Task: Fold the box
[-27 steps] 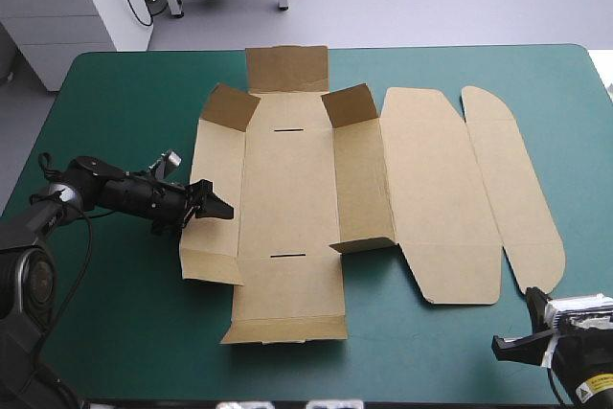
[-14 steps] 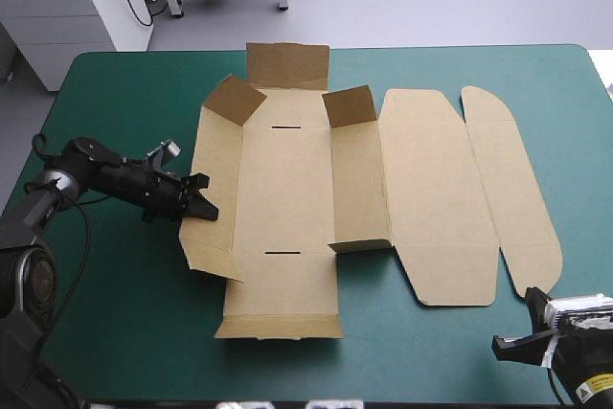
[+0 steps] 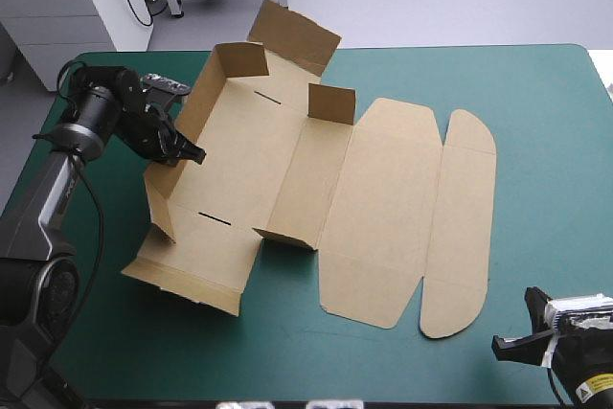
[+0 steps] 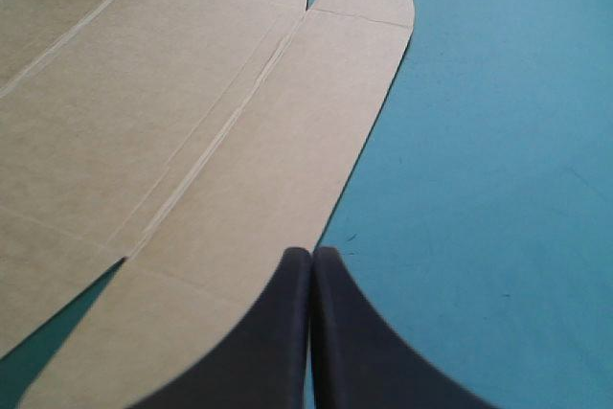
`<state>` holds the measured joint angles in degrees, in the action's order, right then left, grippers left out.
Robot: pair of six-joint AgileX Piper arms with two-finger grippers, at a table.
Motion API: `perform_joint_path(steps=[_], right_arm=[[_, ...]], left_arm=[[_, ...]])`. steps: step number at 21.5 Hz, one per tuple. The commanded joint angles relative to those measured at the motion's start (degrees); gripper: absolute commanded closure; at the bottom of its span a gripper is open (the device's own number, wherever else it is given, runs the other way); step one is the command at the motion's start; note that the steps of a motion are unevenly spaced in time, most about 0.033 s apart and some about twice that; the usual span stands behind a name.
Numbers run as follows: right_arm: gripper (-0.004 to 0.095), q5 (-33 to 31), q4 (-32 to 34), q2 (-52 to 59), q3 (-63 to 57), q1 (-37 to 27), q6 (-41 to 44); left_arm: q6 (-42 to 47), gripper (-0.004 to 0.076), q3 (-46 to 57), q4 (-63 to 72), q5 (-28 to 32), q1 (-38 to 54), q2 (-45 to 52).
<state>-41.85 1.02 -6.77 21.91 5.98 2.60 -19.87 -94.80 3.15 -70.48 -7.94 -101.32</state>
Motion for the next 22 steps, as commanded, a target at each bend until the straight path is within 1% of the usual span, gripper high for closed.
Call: perform_joint_path(steps=[1, 2, 3, 4, 5, 6, 7, 8, 9, 11, 13, 17, 19, 22], right_arm=[[0.0928, 4.07, 0.10, -0.75, 1.53, -0.36, -0.39], [0.0928, 4.07, 0.10, -0.75, 1.53, -0.36, -0.39], [0.0928, 4.07, 0.10, -0.75, 1.53, -0.36, -0.39], [0.0928, 4.07, 0.10, -0.75, 1.53, -0.36, -0.39], [0.0928, 4.07, 0.10, -0.75, 1.53, -0.36, -0.39], [0.0928, 4.07, 0.10, -0.75, 1.53, -0.36, -0.39], [0.0928, 4.07, 0.10, -0.75, 1.53, -0.36, -0.39], [0.0928, 4.07, 0.10, -0.75, 1.53, -0.36, -0.39], [0.0928, 4.07, 0.10, -0.75, 1.53, -0.36, -0.39], [0.0928, 4.07, 0.10, -0.75, 1.53, -0.36, -0.39], [0.0928, 4.07, 0.10, -0.75, 1.53, -0.36, -0.39], [0.0928, 4.07, 0.10, -0.75, 1.53, -0.36, -0.39], [0.0927, 4.07, 0.10, -0.75, 1.53, -0.36, -0.39], [0.0928, 4.07, 0.10, -0.75, 1.53, -0.36, -0.39]], left_arm=[[-3.77, 0.0732, -4.14, -11.20, -3.23, -5.00, 2.86], [-6.29, 0.0732, -4.41, -13.65, -3.23, -6.26, 2.86], [-12.00, 0.0732, -4.41, -17.85, -2.57, -9.44, 2.86], [-13.75, 0.0732, -4.41, -20.25, -1.70, -10.96, 2.86], [-14.65, 0.0732, -4.41, -25.32, 1.51, -13.73, 2.86], [-14.51, 0.0732, -4.41, -27.58, 3.02, -14.78, 2.86], [-14.75, 0.0732, -4.41, -32.69, 5.87, -17.44, 2.86], [-14.75, 0.0732, -4.41, -34.23, 6.65, -18.48, 2.86], [-15.86, 0.0732, -4.41, -34.71, 9.20, -20.84, 2.86], [-19.55, 0.0732, -4.41, -34.59, 12.09, -24.21, 2.86], [-17.99, 0.0733, -4.41, -35.13, 15.57, -26.85, 2.95], [-14.07, 0.0733, -4.20, -37.20, 16.10, -31.72, 3.15], [-12.90, 0.0733, -3.06, -39.91, 17.78, -34.15, 4.19], [-8.88, 0.0733, 1.30, -45.52, 22.32, -37.06, 6.86]])
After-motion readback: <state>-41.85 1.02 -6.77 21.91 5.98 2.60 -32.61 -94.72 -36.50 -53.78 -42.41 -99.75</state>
